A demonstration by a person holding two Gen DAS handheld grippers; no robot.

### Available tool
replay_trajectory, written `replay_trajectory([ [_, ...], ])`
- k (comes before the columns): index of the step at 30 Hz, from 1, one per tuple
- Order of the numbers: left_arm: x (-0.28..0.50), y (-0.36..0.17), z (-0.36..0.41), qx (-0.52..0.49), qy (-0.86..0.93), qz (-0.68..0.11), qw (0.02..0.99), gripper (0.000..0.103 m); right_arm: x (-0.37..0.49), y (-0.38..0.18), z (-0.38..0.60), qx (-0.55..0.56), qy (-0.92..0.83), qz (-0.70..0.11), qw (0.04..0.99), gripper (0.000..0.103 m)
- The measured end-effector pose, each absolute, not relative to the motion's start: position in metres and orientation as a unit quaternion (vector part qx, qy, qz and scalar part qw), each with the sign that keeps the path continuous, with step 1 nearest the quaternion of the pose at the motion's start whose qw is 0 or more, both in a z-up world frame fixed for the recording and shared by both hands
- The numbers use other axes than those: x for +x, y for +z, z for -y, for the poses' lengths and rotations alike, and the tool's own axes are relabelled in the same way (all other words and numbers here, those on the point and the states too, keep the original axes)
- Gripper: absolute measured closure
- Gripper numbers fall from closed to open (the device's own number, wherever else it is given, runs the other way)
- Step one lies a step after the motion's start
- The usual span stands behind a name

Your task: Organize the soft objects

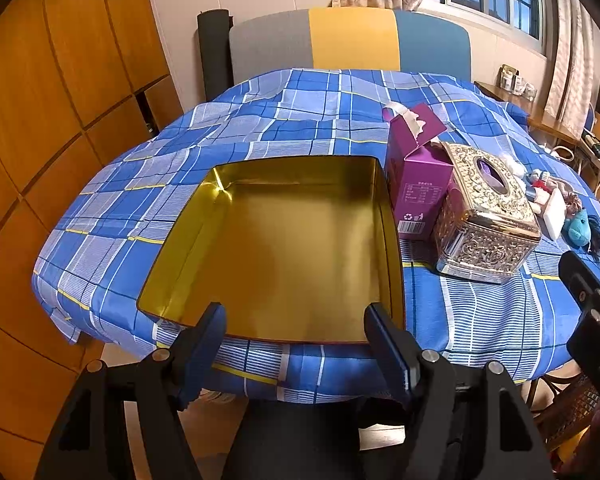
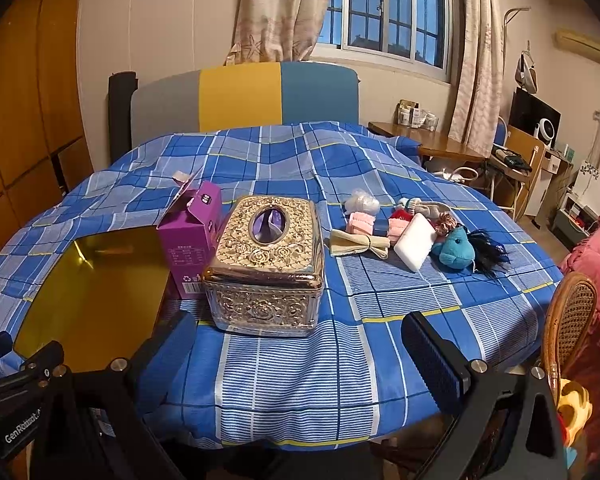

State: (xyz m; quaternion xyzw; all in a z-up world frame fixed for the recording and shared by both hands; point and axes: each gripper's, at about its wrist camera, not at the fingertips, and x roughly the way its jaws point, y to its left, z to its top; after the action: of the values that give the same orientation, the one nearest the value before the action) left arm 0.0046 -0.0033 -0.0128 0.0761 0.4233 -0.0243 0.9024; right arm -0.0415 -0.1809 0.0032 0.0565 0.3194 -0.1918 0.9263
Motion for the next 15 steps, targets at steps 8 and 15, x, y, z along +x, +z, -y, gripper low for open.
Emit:
replay_trajectory([
  [8,0.0059,-0.0141,0.0044,0.077,-0.024,-0.426,0.901,0.031,-0.0407,0.0027,0.1807,0.055,-0.192,-0.321,0.926,0.000],
  [15,0.0043,-0.0152,0.0058,0.077,-0.025,-0.427,0.901,0.031,-0.0408,0.0024,0.1803,0.053,-0.192,-0.324,0.925,0.000],
])
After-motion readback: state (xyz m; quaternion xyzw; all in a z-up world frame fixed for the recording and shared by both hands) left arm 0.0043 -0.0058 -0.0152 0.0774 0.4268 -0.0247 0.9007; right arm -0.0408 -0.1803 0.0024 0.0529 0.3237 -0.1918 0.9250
